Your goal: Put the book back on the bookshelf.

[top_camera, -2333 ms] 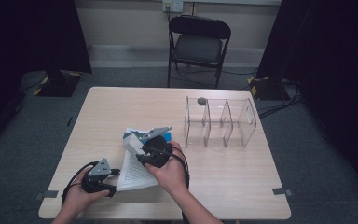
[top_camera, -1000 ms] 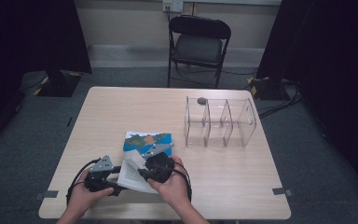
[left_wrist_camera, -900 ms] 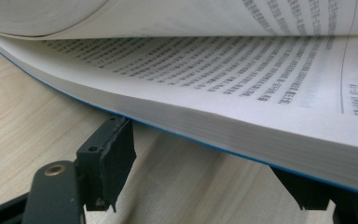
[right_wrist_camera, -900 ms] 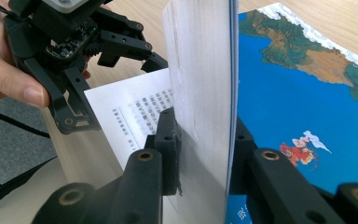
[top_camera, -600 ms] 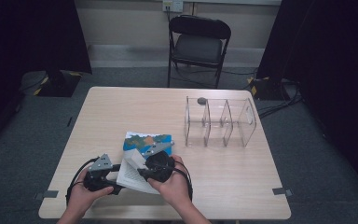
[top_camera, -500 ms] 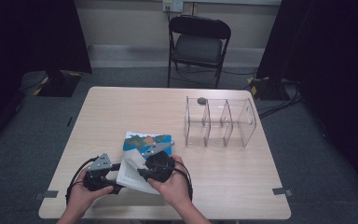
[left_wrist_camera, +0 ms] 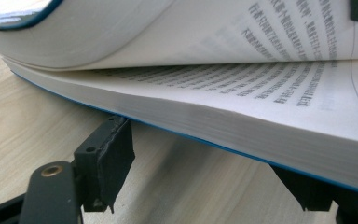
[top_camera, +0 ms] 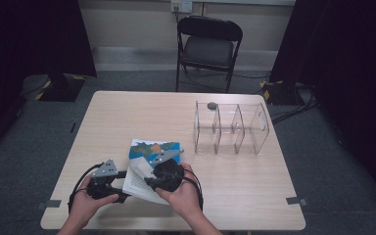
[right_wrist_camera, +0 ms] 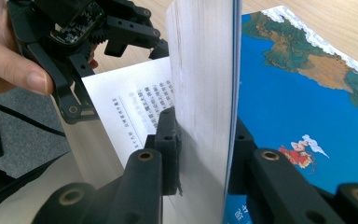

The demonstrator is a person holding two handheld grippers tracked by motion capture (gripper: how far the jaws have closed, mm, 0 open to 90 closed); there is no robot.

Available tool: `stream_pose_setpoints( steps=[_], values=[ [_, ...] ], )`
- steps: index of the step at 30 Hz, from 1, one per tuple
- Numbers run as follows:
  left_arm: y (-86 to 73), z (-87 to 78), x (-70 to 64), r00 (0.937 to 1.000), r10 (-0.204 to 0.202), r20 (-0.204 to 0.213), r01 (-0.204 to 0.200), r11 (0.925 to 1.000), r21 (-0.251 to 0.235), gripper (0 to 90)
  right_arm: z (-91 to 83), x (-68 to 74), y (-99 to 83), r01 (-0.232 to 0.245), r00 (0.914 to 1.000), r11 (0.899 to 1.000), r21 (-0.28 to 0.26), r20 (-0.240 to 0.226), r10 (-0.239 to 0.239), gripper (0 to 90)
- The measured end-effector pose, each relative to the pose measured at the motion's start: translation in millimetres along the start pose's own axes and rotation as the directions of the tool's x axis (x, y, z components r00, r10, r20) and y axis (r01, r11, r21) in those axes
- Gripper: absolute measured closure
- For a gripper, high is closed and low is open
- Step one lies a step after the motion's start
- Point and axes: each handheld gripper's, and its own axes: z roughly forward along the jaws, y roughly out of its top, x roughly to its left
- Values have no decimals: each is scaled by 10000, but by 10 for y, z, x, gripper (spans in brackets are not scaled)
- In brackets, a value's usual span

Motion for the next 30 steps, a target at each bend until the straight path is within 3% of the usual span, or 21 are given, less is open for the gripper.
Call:
stream_pose_setpoints(
  steps=[13, 30],
  values=[
    [48, -69, 23, 9998, -42, -195, 38, 9998, -181, 239, -50, 37, 91, 150, 9996, 9998, 138, -239, -147, 726],
    [116, -159, 51, 9998, -172, -81, 170, 9993, -334, 236, -134, 83, 196, 135, 9992, 9998, 142, -384, -130, 726]
  ],
)
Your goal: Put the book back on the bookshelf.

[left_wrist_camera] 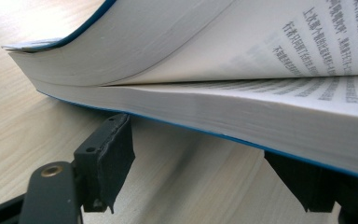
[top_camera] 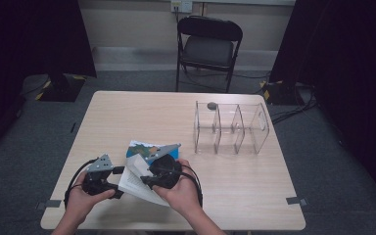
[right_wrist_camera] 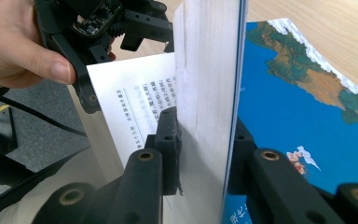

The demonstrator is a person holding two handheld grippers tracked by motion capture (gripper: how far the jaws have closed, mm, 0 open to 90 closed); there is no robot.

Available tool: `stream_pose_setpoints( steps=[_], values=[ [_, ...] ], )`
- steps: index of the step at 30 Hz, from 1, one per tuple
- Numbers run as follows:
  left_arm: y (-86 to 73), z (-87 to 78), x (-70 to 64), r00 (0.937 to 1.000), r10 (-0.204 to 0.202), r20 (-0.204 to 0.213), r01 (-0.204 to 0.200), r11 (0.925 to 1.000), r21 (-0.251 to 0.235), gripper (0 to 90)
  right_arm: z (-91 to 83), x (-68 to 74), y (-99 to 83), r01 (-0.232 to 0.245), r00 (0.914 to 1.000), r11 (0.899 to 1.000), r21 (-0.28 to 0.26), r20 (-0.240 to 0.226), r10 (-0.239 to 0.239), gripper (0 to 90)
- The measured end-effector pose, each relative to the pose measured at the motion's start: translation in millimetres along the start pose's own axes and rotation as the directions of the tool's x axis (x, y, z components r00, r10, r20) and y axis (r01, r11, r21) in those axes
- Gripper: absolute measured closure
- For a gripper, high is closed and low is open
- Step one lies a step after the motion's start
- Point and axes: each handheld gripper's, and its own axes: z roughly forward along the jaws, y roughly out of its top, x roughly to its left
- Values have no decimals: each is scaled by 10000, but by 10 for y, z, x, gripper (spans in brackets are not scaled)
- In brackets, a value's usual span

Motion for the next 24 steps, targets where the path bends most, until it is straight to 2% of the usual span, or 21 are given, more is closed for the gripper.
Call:
stream_pose_setpoints(
  steps=[3, 4, 5, 6, 11, 12, 13, 24],
  values=[
    [2, -14, 10, 9997, 133, -185, -134, 9999, -39, 234, -14, 3, 25, -32, 9999, 10000, 36, -103, 33, 726],
    [9, -13, 2, 9978, 461, -475, -462, 9989, 0, 191, -18, 5, 29, -22, 10000, 10000, 75, -45, 23, 726],
    [18, -12, -9, 9960, 715, -540, -708, 9974, 144, 150, -20, 5, 30, -20, 10000, 10000, 70, -54, 21, 727],
    [21, -5, -23, 9948, 881, -518, -874, 9961, 152, 159, -20, 3, 34, 37, 10000, 10000, 73, -39, -37, 728],
    [13, -4, -30, 9937, 970, -558, -975, 9952, -66, 156, -21, -1, 39, 118, 9999, 9998, 162, -122, -116, 728],
    [15, -11, -27, 9917, 1138, -604, -1145, 9934, -81, 156, -20, -4, 43, 126, 9998, 9998, 144, -132, -124, 728],
    [15, -11, -35, 9917, 1116, -637, -1131, 9933, -216, 156, -22, -5, 50, 146, 9998, 9997, 176, -123, -144, 728],
    [42, -24, -36, 9906, 1208, -640, -1235, 9915, -416, 151, -33, -13, 94, 308, 9991, 9990, 321, -298, -298, 727]
  ],
)
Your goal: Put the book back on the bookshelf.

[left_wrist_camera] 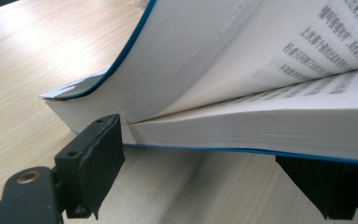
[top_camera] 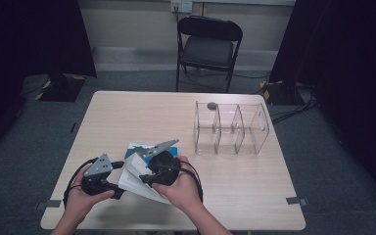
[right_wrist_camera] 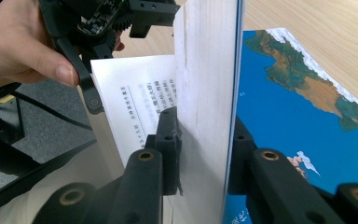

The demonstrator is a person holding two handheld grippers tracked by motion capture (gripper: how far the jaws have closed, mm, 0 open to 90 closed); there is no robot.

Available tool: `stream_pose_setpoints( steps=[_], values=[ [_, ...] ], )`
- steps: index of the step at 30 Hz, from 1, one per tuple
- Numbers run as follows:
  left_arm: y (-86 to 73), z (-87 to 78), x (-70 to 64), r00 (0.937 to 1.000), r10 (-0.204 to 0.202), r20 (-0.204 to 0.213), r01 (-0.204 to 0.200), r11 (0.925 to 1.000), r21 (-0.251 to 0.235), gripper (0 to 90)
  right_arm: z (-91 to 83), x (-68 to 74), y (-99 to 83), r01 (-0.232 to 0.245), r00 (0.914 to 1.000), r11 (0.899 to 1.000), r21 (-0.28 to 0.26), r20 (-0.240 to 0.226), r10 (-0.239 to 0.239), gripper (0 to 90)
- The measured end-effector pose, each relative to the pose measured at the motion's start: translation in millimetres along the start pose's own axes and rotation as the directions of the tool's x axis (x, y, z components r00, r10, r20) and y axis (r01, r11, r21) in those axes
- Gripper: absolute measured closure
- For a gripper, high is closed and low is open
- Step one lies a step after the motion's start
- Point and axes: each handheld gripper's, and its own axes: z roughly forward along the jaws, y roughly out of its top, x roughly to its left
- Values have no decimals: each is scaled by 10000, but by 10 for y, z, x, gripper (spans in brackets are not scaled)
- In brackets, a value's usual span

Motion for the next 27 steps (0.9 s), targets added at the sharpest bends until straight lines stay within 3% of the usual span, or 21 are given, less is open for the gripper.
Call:
stream_pose_setpoints(
  steps=[7, 11, 18, 27],
  values=[
    [34, -16, -1, 9999, 126, -68, -128, 9998, -179, 147, -28, -17, 22, -99, 9999, 9999, -45, -83, 98, 727],
    [86, -21, 8, 9995, 271, -187, -274, 9995, -133, 74, -68, -44, 47, -78, 9995, 9999, -95, -292, 75, 728],
    [140, -9, 16, 9985, 548, 15, -548, 9981, -267, 52, -133, -87, 91, -13, 9989, 10000, 87, -463, 17, 728],
    [238, -71, 22, 9982, 482, 350, -458, 9967, -674, 35, -262, -154, 246, 93, 9955, 9990, 429, -943, -52, 728]
  ],
)
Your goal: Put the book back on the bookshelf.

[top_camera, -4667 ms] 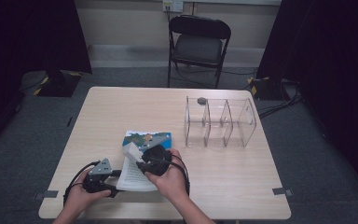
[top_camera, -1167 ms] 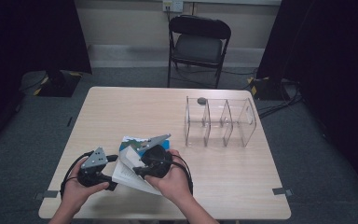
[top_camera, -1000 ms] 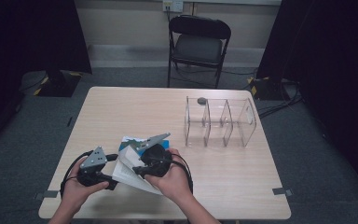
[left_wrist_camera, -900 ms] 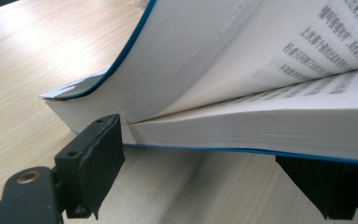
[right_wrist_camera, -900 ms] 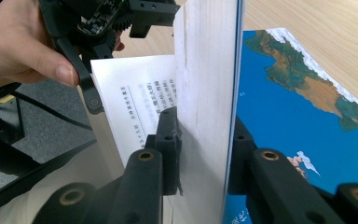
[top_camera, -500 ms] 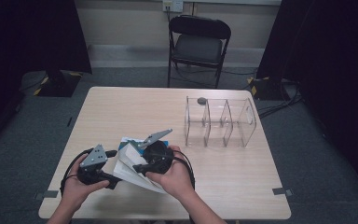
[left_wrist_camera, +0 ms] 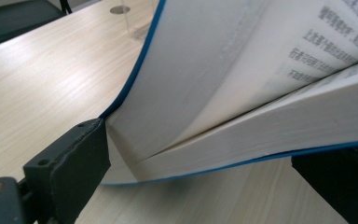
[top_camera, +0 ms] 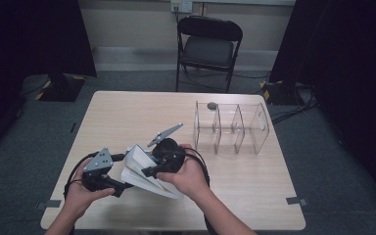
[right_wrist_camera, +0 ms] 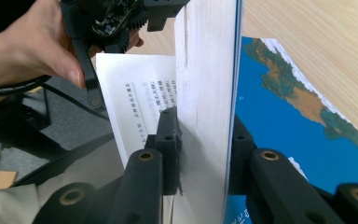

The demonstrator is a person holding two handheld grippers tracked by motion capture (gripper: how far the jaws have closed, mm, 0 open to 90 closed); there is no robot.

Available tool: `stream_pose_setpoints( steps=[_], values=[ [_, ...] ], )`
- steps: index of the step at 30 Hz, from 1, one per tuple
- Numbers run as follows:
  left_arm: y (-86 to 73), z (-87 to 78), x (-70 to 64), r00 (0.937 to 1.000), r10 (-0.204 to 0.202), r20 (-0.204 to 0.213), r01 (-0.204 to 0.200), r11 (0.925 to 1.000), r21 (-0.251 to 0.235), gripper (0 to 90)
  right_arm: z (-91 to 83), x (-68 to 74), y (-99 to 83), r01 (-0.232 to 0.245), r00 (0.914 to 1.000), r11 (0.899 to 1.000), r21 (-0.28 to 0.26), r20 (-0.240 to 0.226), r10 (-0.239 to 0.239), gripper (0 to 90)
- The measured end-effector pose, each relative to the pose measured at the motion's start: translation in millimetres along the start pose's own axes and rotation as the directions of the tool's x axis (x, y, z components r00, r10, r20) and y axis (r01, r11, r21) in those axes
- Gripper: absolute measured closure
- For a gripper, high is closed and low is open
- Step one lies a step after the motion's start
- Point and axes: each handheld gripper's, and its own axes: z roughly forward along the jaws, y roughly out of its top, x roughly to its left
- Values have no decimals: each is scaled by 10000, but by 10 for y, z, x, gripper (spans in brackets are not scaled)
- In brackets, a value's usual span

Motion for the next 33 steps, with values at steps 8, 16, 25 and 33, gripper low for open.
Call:
stream_pose_setpoints(
  steps=[8, 16, 25, 33],
  values=[
    [54, -16, -47, 9955, 910, -254, -910, 9958, 4, 0, -17, 36, 84, 281, 9996, 9991, 322, -35, -280, 729],
    [95, 59, -67, 9909, 1308, 318, -1299, 9911, -274, 0, -22, 24, 71, 216, 9997, 9996, 203, -111, -213, 729],
    [120, 70, -73, 9782, 1862, 918, -1835, 9823, -368, 80, -30, 2, 61, 263, 9994, 9994, 233, -228, -258, 728],
    [154, 71, -67, 9724, 1869, 1397, -1844, 9824, -306, 209, -33, 8, 75, 492, 9987, 9983, 315, -154, -488, 727]
  ],
)
